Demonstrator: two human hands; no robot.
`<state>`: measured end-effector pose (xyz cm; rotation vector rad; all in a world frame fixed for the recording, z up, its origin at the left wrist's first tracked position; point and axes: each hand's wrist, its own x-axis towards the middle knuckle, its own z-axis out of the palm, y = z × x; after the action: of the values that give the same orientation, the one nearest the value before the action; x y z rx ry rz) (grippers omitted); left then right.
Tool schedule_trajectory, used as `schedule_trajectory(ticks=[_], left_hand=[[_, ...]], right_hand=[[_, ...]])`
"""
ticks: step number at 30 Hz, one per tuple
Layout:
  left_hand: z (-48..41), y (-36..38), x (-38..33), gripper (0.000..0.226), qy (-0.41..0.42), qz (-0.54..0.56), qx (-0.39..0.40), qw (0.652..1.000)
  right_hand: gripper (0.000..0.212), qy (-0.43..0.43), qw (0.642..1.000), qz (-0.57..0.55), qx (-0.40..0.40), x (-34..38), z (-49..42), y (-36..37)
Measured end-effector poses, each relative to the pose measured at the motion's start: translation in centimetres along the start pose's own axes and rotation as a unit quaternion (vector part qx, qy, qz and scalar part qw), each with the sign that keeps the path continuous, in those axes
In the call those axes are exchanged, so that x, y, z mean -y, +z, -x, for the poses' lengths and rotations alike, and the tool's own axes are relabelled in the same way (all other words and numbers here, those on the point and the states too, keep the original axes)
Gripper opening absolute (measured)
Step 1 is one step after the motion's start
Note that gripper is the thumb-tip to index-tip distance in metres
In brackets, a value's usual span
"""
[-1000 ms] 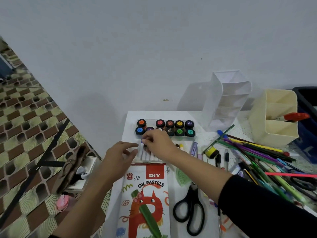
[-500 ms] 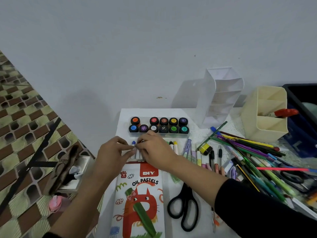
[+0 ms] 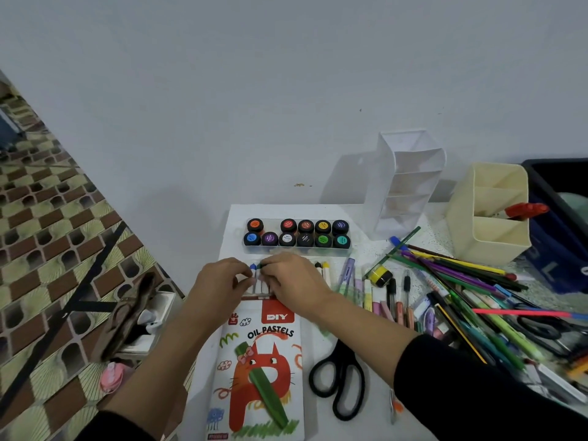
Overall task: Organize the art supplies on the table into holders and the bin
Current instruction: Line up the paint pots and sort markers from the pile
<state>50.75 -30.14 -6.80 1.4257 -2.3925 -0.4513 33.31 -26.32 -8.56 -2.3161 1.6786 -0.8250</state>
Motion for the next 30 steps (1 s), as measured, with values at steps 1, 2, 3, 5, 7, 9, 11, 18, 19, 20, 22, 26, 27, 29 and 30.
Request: schedule_trajectory(ticks=[1,2,3,5,7,9,11,18,19,20,22,26,27,29,30], left_hand=[[0.0,-0.1,-0.1,0.015,-0.002,-0.007,0.001,1.0],[0.1,-0.2,-0.3,0.016,-0.004,-0.014,0.001,1.0],[0.1,-0.3,-0.5,0.017,-0.006,-0.018,0.0,1.0],[0.2,-0.3,-1.0,0.019,-0.008,-0.023,-0.003,1.0],[0.2,-0.2,-1.7,0.023,0.001,-0.025,-0.009,1.0],[-0.2,0.3,-2.3,0.03,0.013,-0.01,-0.021,1.0],[-1.0,0.8,-2.8,0.037,0.01,-0.002,-0.035,0.999],[-3.5,2.6,-3.4,0.04,-0.023,-0.053,-0.04,0.998],[-3.6,2.7,-3.3,0.039,-0.025,-0.054,-0.038,0.998],[-3.6,2.9,-3.2,0.039,-0.026,-0.054,-0.035,0.998],[-3.8,3.1,-3.1,0.038,-0.025,-0.055,-0.034,0.998],[-4.0,3.0,-2.7,0.035,-0.021,-0.052,-0.039,0.998],[-4.0,2.9,-2.7,0.036,-0.02,-0.047,-0.035,0.998],[-3.9,2.8,-2.5,0.037,-0.016,-0.044,-0.032,0.998],[-3.9,2.8,-2.5,0.038,-0.013,-0.043,-0.034,0.998]], right_hand=[[0.019,0.009,1.0,-0.018,0.0,0.0,0.2,-0.5],[0.02,0.02,0.999,-0.036,-0.006,0.0,0.4,-1.0],[0.021,0.035,0.998,-0.049,-0.017,-0.2,0.7,-1.7],[0.019,0.068,0.995,-0.055,-0.053,-0.6,1.6,-3.5],[0.018,0.097,0.991,-0.03,-0.084,-1.5,2.9,-5.8],[0.018,0.135,0.987,0.033,-0.085,-2.7,4.4,-8.2],[0.019,0.187,0.974,0.12,-0.047,-4.2,5.9,-10.3],[0.027,0.256,0.946,0.18,0.087,-6.1,9.1,-12.0],[0.024,0.258,0.946,0.176,0.089,-6.1,9.3,-11.9],[0.023,0.262,0.945,0.171,0.093,-6.2,9.4,-11.8],[0.024,0.271,0.948,0.144,0.083,-6.4,9.6,-11.5],[0.031,0.271,0.962,0.022,-0.017,-5.3,8.3,-12.1],[0.026,0.261,0.965,-0.01,-0.039,-4.8,7.4,-12.3],[0.018,0.245,0.964,-0.076,-0.063,-3.9,5.3,-12.3],[0.017,0.237,0.965,-0.098,-0.063,-3.6,4.0,-12.1]])
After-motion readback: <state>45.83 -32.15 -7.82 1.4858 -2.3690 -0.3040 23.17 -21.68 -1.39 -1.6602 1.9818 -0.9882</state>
